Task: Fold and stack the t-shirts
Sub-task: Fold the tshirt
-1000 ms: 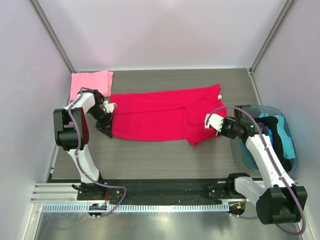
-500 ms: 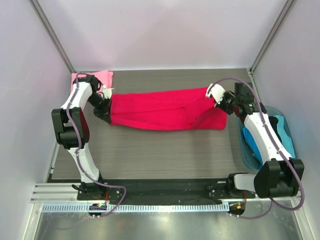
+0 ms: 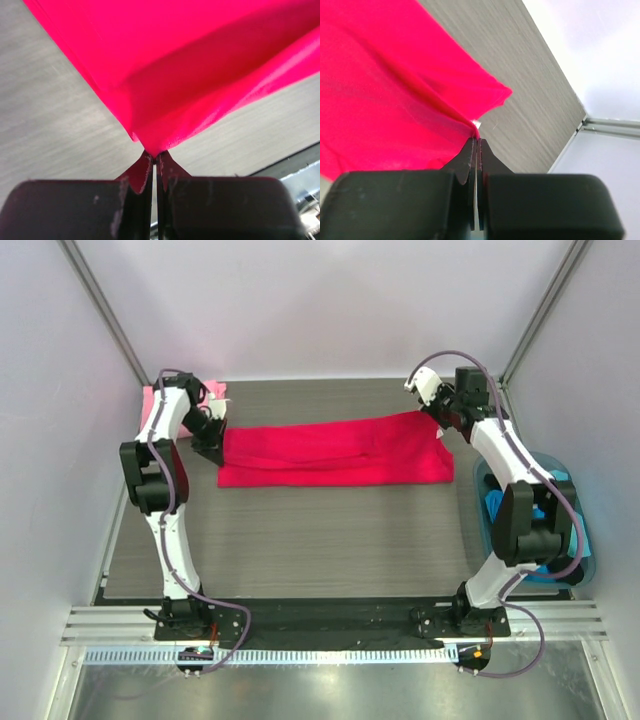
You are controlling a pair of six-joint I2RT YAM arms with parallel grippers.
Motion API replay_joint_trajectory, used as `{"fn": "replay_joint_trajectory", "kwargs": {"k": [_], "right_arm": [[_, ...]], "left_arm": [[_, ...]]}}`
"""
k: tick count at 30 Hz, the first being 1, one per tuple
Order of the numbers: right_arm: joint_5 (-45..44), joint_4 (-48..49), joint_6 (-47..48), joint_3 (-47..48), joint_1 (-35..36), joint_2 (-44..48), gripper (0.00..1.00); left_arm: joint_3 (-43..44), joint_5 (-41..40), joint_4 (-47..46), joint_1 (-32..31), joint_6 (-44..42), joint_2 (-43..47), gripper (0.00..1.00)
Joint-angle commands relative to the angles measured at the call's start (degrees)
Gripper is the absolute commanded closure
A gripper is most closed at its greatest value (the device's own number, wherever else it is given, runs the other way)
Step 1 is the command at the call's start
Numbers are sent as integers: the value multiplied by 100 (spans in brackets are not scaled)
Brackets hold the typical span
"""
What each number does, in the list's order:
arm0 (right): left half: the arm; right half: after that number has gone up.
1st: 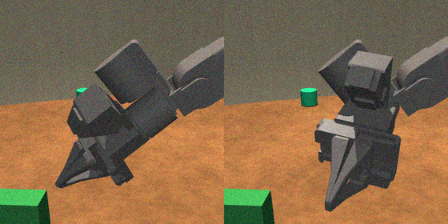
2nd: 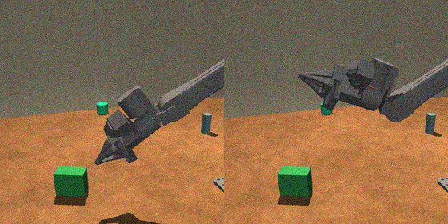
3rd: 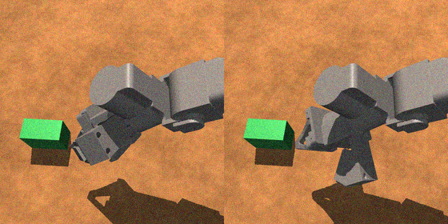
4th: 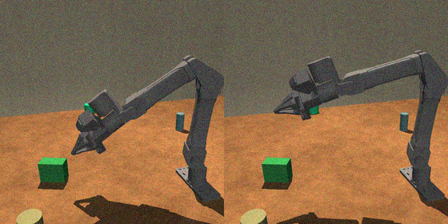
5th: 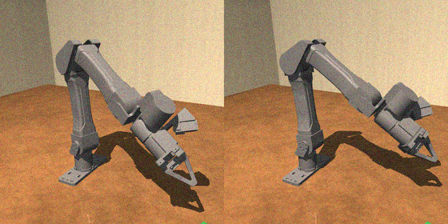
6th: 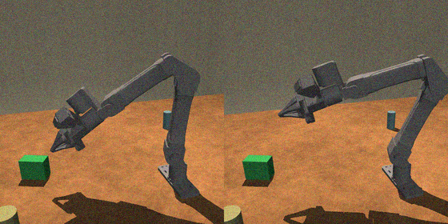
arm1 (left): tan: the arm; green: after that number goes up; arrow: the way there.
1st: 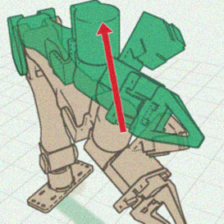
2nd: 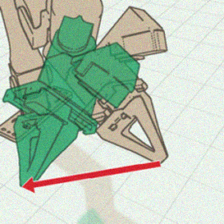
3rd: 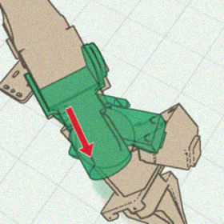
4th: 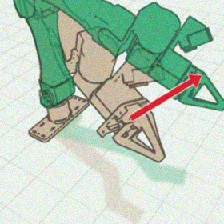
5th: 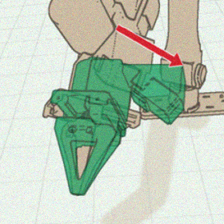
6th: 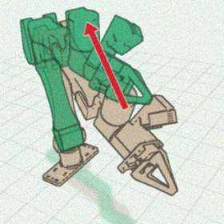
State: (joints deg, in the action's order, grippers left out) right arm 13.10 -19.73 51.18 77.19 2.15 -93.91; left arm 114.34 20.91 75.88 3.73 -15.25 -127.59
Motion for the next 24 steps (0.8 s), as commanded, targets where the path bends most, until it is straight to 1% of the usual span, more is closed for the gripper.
{"fn": "replay_joint_trajectory", "kwargs": {"k": [1,9,18,19,20,21,22,24], "right_arm": [[-115,487,-134,577,40,-346,99],[-203,601,-152,1280,154,-1207,99],[-317,716,-161,1913,330,-1832,99],[-465,785,-178,1949,338,-1989,99],[-614,864,-144,1984,382,-2069,98],[-842,909,-91,2063,417,-2201,97],[-1584,953,-56,2124,478,-2306,94],[-2160,1128,-221,2204,505,-2448,87]], "left_arm": [[386,-95,490,5,-49,-99,100],[387,-166,454,-4,13,-214,100],[527,-262,428,-4,74,-389,100],[571,-306,376,-12,109,-442,96],[580,-454,340,-4,214,-460,82],[580,-499,323,-12,232,-460,74],[580,-552,323,-12,224,-451,69],[449,-701,314,14,232,-241,60]]}}
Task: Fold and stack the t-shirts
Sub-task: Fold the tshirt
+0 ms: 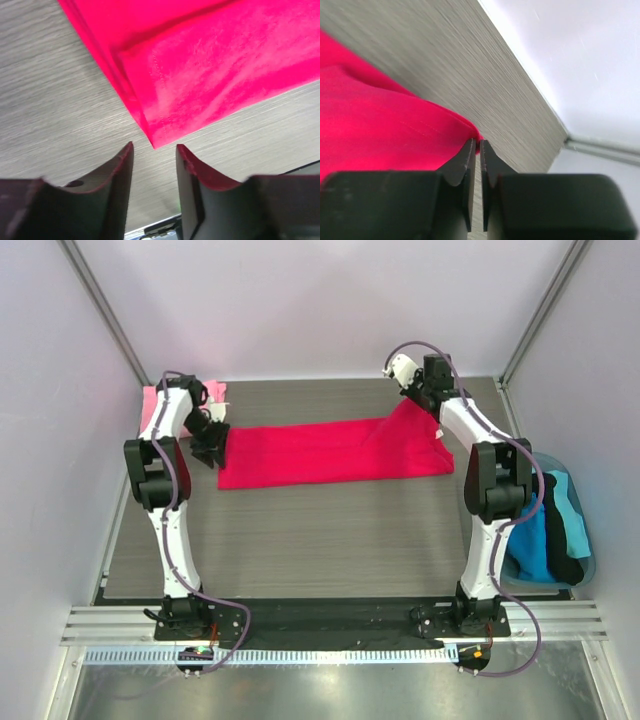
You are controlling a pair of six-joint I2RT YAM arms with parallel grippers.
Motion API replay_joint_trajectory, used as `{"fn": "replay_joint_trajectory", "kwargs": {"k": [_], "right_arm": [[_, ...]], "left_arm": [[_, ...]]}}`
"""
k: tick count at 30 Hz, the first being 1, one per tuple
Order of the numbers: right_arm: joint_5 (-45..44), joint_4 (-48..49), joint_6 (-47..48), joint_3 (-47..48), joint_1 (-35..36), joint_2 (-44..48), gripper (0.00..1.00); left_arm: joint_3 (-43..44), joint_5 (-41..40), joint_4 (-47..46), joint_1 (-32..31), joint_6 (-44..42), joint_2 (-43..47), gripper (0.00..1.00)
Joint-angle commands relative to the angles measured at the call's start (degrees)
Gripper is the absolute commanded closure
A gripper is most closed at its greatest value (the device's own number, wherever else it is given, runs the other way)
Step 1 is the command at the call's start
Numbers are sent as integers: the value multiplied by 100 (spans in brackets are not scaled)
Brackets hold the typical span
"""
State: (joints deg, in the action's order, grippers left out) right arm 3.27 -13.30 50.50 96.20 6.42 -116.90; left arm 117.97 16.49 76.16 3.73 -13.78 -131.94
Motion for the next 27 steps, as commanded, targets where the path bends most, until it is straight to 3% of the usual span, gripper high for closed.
{"fn": "replay_joint_trajectory", "kwargs": {"k": [1,3,7,11,16,21,27], "right_arm": [[-1388,704,-250,311,62,-123,84],[-1802,741,-461,303,27,96,72],[-2058,776,-813,-127,-9,641,65],[-1542,207,-1261,-488,26,967,64],[29,-1233,-1693,-611,44,1020,64],[209,-1395,-1771,-1111,44,1064,64],[262,-1439,-2035,-1060,44,793,64]], "left_arm": [[25,-252,242,75,103,334,58],[-81,-269,206,93,104,738,54],[-345,-174,92,93,25,1223,51],[-661,143,162,76,-19,1180,55],[-1039,513,180,14,-72,943,62],[-961,680,101,-65,-98,679,65],[-250,470,136,-258,-125,108,64]]}}
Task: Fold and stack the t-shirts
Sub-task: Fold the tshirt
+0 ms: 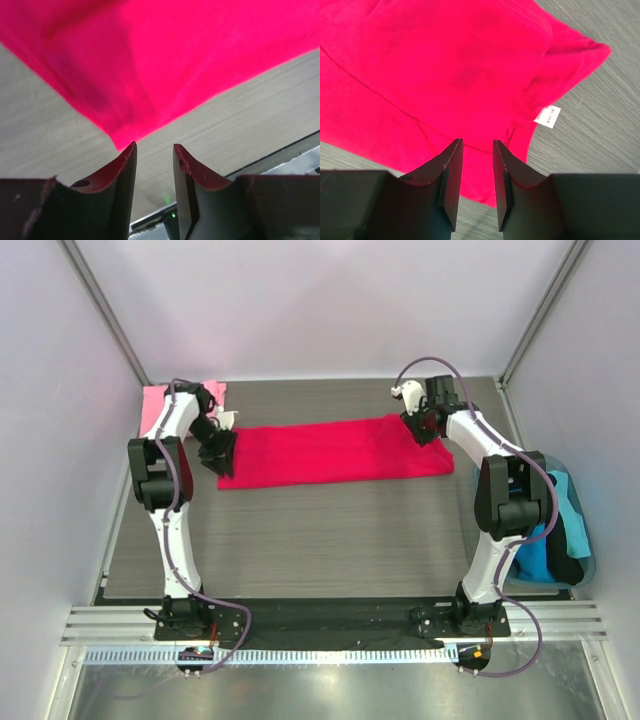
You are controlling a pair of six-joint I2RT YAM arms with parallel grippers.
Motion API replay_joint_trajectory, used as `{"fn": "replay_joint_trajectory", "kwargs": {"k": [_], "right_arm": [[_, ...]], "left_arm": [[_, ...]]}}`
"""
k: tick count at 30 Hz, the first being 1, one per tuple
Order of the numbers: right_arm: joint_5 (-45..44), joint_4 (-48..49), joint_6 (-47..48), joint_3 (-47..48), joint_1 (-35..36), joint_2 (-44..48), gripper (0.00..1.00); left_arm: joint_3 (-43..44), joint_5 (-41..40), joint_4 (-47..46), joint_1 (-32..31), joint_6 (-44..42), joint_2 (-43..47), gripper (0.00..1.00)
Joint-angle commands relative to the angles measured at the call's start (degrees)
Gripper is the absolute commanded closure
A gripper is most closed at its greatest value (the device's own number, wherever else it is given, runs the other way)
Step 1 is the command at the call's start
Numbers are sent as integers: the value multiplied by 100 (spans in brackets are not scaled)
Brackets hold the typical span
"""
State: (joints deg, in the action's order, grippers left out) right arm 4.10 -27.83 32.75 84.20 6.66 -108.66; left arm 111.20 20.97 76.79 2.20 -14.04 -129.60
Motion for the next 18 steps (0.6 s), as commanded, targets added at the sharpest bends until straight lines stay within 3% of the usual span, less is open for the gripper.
{"fn": "replay_joint_trajectory", "kwargs": {"k": [1,5,18], "right_arm": [[179,-2,-269,158,20,-76,64],[161,-11,-243,210,20,-138,65],[91,68,-524,658,11,-287,65]], "left_arm": [[481,4,73,-123,-99,-205,64],[473,-172,46,-158,-116,-425,63],[-1855,-700,-868,-332,-107,435,64]]}}
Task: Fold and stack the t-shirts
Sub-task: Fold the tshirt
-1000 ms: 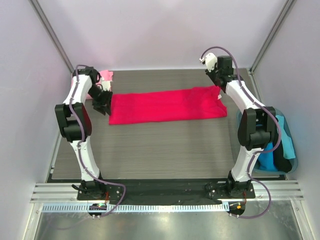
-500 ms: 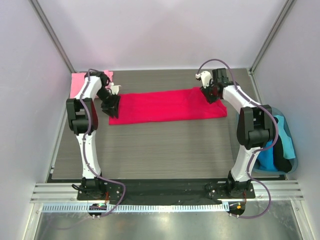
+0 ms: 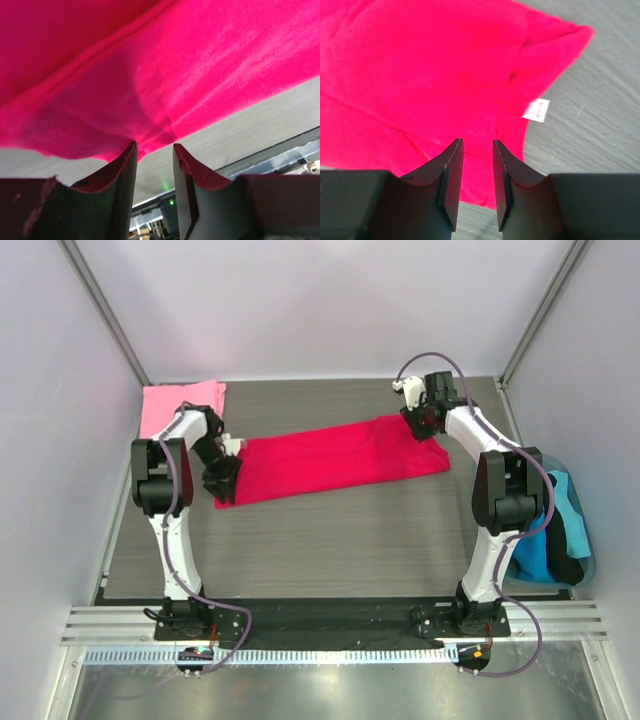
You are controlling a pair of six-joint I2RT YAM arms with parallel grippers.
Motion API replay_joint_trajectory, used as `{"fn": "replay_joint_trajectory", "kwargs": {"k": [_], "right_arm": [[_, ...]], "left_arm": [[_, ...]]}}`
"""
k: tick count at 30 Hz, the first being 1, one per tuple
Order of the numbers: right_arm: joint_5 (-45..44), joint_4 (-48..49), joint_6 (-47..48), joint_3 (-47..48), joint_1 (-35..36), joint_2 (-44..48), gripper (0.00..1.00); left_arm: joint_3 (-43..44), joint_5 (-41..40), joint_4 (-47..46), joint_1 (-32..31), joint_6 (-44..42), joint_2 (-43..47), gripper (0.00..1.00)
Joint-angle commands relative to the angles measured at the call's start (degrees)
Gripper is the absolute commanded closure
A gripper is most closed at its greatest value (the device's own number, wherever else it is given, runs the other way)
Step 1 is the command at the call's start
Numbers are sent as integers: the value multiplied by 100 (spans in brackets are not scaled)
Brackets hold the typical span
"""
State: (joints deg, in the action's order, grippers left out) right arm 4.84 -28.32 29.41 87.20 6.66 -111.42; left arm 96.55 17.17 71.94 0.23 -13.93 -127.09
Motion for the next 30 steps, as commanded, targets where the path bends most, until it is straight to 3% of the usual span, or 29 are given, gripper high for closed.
{"fn": "replay_joint_trajectory", "kwargs": {"k": [1,13,22,30], "right_arm": [[52,116,-190,394,11,-3,65],[658,-491,205,1904,608,-837,66],[711,-640,311,2705,1285,-1698,72],[518,-702,338,2864,1488,-1998,73]], "left_arm": [[-687,-346,-435,-233,-118,245,64],[-2351,-610,-875,-1209,-127,1212,64],[-2615,-732,-980,-1262,-118,1397,65],[-2528,-715,-972,-1262,-74,1318,65]]}}
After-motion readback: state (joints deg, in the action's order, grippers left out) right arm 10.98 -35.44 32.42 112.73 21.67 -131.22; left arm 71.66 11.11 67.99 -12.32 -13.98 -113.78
